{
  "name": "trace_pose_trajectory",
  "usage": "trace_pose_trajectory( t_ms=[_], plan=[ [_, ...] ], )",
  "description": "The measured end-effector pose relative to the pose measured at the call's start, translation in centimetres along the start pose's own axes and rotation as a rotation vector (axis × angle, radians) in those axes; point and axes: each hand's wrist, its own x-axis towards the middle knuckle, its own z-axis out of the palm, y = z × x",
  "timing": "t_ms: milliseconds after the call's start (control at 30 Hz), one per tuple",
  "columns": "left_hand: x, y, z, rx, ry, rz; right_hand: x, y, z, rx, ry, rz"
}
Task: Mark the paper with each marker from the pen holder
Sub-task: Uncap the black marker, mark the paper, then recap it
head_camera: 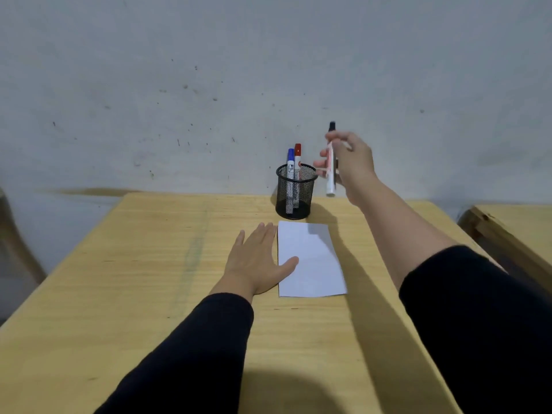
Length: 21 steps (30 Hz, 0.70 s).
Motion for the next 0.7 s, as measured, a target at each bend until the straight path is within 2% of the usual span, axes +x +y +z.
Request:
trace_pose_trajectory(
  t_ms=[100,167,333,433,500,567,700],
  plan=[
    [-0.2,0.0,0.1,0.0,0.001,0.001,-2.8,2.3,-1.2,0.331,-0.122,0.268],
    [-0.2,0.0,0.1,-0.005,0.01,0.0,-4.1,4.7,-1.5,0.391,-0.167,0.357],
    [0.0,-0.1,0.3,-0.051,0.05,-0.007,-7.0,9.0,-0.5,0.264,-0.162,0.335],
    [-0.2,-0.1,0.2,-0.207,0.183,0.047,-7.0,9.1,0.4,-0.094,-0.144,0.237],
    [-0.3,0.0,0.0,-0.267,0.31,0.097,-6.9,9.1,1.0,-0.227,-0.143,0.173],
    [-0.4,0.2,-0.3,-0.221,0.387,0.109,-6.9,9.3,1.6,-0.233,-0.169,0.176],
    [-0.5,0.3,-0.4,-0.185,0.423,0.073,-7.0,9.1,2.7,-0.234,-0.2,0.181]
  ],
)
